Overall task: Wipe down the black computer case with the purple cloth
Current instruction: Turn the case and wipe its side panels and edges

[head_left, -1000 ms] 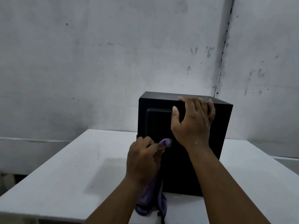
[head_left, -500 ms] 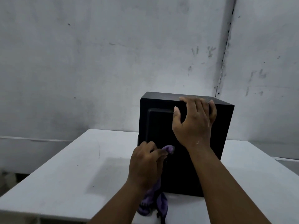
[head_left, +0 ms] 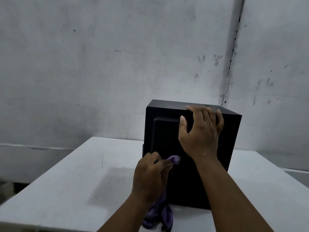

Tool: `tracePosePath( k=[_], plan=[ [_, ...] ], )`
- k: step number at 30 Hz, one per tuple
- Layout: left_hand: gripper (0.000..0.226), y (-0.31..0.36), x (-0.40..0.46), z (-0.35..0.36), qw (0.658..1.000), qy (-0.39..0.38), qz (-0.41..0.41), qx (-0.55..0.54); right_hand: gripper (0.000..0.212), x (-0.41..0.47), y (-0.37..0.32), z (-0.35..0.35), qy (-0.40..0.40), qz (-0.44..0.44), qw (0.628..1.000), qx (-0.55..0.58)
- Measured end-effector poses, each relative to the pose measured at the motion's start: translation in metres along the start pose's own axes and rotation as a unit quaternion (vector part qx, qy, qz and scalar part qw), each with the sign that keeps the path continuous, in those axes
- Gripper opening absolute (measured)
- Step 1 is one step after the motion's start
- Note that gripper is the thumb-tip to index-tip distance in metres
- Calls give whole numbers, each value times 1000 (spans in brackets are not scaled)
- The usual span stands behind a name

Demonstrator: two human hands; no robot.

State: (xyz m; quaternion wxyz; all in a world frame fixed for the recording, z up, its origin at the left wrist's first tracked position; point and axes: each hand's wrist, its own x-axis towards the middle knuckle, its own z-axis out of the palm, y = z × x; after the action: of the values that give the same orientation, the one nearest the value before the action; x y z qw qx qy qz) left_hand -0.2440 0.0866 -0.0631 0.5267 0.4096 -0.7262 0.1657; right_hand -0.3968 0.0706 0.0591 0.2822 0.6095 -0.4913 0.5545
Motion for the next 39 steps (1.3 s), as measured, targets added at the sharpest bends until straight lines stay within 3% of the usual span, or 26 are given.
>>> tracePosePath(
  k=[13, 26, 39],
  plan=[
    [19, -4, -5, 0, 999, -26, 19, 8, 34, 0, -2, 0, 10, -4, 1000, -2],
    [12, -6, -1, 3, 1000, 8, -18, -12, 33, 0, 0, 2, 14, -2, 1000, -1],
    [29, -4, -9, 9, 996, 42, -59, -43, 34, -1, 2, 3, 12, -5, 1000, 5]
  ],
)
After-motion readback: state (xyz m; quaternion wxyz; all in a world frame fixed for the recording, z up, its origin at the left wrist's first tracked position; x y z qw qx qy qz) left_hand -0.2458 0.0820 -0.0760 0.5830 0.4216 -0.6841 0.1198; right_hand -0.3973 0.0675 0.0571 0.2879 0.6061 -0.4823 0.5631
